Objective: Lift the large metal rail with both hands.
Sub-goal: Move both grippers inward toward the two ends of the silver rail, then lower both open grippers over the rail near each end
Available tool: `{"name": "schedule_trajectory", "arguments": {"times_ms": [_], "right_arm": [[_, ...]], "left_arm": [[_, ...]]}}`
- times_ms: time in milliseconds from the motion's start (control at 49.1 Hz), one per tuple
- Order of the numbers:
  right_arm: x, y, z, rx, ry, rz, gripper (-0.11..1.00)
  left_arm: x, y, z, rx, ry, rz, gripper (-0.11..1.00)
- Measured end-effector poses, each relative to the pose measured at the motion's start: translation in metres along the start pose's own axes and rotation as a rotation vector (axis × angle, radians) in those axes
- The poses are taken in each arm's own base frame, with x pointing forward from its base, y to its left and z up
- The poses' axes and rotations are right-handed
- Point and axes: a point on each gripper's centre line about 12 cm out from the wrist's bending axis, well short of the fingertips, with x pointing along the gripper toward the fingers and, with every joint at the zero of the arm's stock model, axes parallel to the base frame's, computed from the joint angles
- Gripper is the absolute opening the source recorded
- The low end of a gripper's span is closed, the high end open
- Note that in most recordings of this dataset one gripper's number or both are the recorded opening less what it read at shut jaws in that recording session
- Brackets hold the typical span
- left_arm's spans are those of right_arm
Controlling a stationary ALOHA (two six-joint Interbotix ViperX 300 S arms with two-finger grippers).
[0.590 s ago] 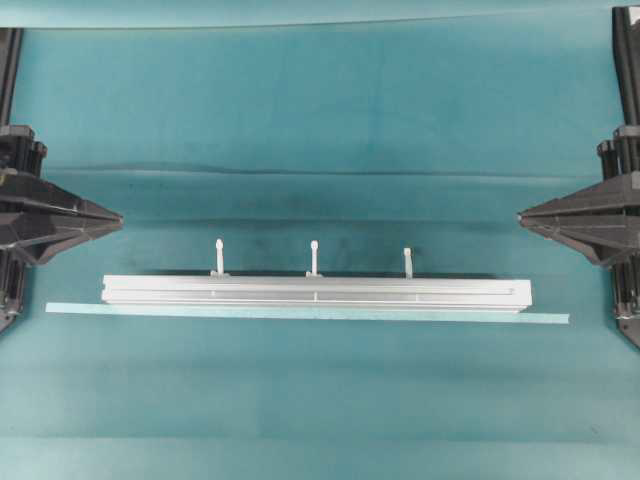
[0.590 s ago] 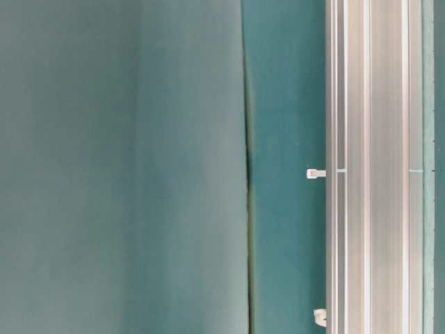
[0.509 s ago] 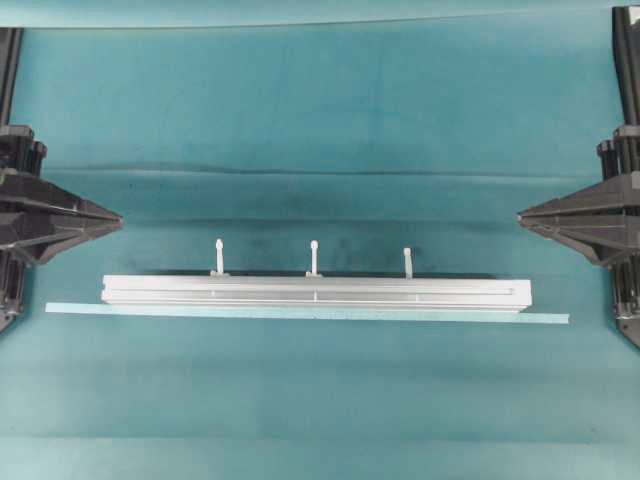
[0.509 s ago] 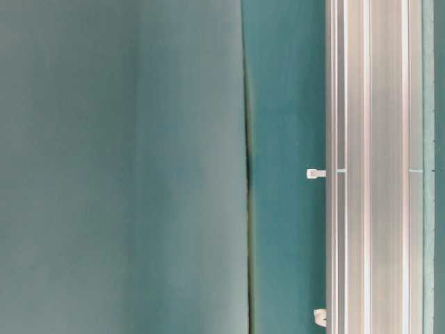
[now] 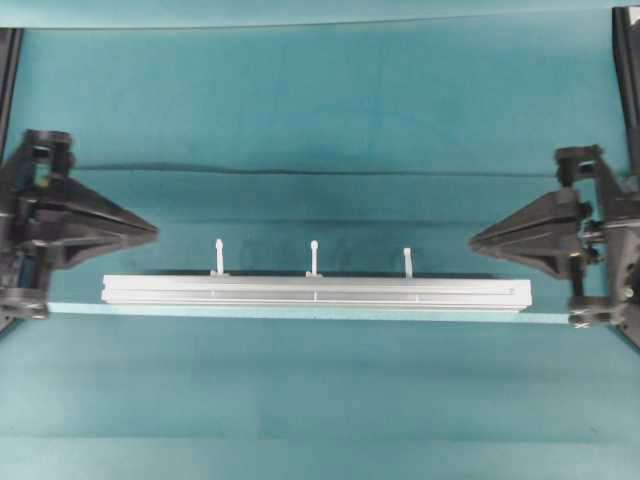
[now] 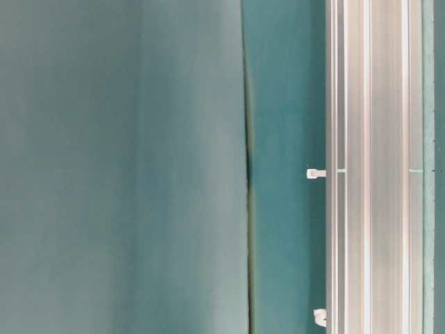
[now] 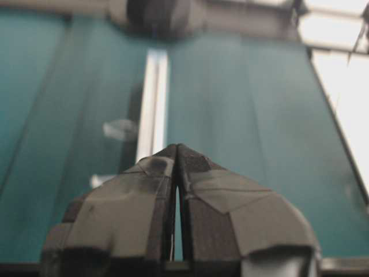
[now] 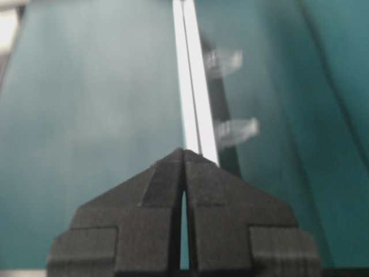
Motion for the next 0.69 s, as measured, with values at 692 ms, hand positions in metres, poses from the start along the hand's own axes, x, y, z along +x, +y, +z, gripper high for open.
{"name": "schedule_trajectory", "arguments": {"times_ms": [692], "right_arm": [[0.063,0.002,0.002,-0.036,0.697,-0.101,0.00]], "left_arm": [[0.058,0.005,-0.032,0.075,0.721,0.085,0.00]]}}
